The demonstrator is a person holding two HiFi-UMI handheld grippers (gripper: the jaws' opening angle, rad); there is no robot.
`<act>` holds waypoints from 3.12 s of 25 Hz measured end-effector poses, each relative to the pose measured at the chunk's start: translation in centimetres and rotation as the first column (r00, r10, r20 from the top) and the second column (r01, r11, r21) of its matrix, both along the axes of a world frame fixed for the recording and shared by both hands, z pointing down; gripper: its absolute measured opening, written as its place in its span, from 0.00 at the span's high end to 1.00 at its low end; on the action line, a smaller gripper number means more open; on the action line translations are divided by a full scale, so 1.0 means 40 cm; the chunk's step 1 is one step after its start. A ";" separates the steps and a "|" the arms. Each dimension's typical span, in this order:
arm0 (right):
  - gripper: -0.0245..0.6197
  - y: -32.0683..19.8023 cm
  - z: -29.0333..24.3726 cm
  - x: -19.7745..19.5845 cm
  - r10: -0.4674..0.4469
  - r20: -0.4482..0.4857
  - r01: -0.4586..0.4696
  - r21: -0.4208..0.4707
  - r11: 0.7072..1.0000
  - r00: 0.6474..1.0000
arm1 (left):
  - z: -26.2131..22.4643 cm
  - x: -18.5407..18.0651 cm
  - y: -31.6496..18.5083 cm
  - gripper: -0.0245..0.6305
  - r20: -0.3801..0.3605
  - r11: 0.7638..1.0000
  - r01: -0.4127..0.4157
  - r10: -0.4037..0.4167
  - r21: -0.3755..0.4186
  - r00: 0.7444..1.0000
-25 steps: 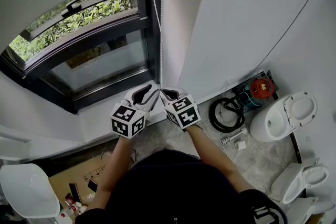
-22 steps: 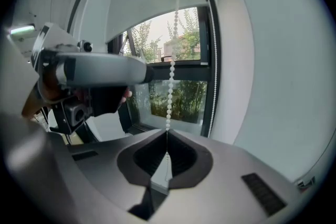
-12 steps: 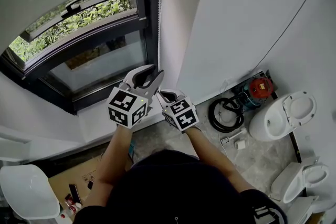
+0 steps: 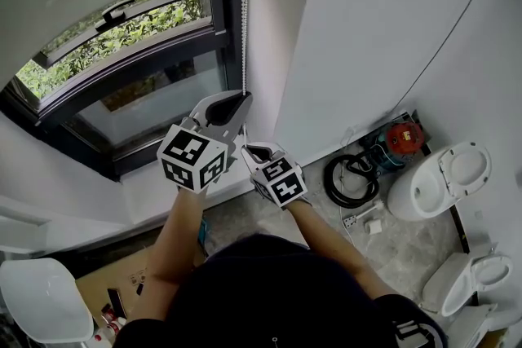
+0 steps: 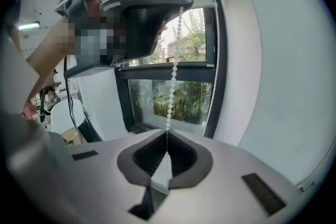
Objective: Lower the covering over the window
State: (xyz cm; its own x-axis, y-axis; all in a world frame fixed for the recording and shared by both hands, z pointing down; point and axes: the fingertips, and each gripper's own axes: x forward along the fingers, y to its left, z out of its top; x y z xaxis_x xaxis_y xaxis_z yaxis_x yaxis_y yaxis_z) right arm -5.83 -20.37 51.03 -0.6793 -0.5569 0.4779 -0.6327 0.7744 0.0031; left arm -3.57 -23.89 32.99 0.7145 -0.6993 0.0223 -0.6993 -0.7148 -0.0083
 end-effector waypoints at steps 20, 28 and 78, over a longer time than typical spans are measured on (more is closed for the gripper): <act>0.94 0.076 0.235 0.032 -0.058 -0.164 0.023 -0.211 0.977 0.985 | 0.253 0.009 0.046 0.94 0.006 0.972 -0.036 0.039 -0.234 0.999; 0.94 0.110 0.330 0.058 -0.075 -0.200 0.011 -0.308 0.951 0.977 | 0.360 0.020 0.063 0.94 0.015 0.946 -0.039 0.046 -0.323 0.999; 0.94 -0.070 -0.382 -0.006 0.011 0.196 -0.054 0.219 0.974 0.981 | 0.443 0.015 0.089 0.94 -0.033 0.913 -0.041 0.030 -0.407 0.999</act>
